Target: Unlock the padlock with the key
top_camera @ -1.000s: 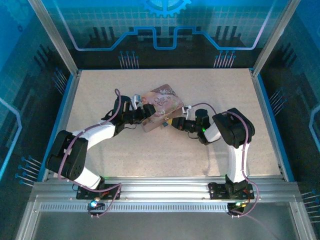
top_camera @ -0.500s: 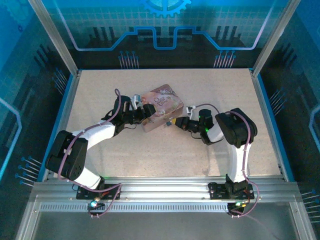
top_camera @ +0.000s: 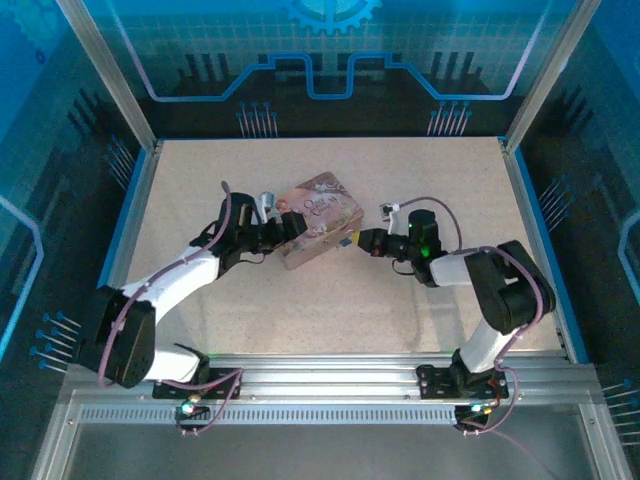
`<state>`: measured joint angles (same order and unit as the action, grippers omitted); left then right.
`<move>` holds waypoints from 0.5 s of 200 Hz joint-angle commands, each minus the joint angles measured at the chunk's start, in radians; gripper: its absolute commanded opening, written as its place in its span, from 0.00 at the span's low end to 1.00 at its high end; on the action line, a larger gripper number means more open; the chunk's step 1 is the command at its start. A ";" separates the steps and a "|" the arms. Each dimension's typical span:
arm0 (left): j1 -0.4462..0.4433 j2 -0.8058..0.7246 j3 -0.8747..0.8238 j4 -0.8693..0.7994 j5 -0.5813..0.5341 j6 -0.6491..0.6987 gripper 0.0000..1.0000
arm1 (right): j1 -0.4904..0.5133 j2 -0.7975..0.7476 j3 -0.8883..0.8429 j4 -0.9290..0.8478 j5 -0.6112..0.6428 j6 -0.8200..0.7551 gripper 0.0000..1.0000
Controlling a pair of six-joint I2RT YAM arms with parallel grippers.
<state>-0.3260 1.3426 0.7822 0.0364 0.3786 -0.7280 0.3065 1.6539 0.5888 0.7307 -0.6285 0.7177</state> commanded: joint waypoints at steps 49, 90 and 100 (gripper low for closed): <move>0.038 -0.223 -0.060 -0.130 -0.092 0.149 0.91 | 0.009 -0.291 0.026 -0.614 0.020 -0.266 0.01; 0.058 -0.336 -0.134 -0.140 -0.138 0.173 0.97 | 0.030 -0.413 0.064 -0.900 0.047 -0.348 0.01; 0.059 -0.363 -0.152 -0.139 -0.147 0.181 0.99 | 0.032 -0.434 0.075 -0.968 0.057 -0.364 0.01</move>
<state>-0.2790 1.0439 0.6697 -0.0776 0.2764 -0.5941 0.3225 1.2785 0.6205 0.0200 -0.5934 0.4343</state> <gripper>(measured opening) 0.967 0.057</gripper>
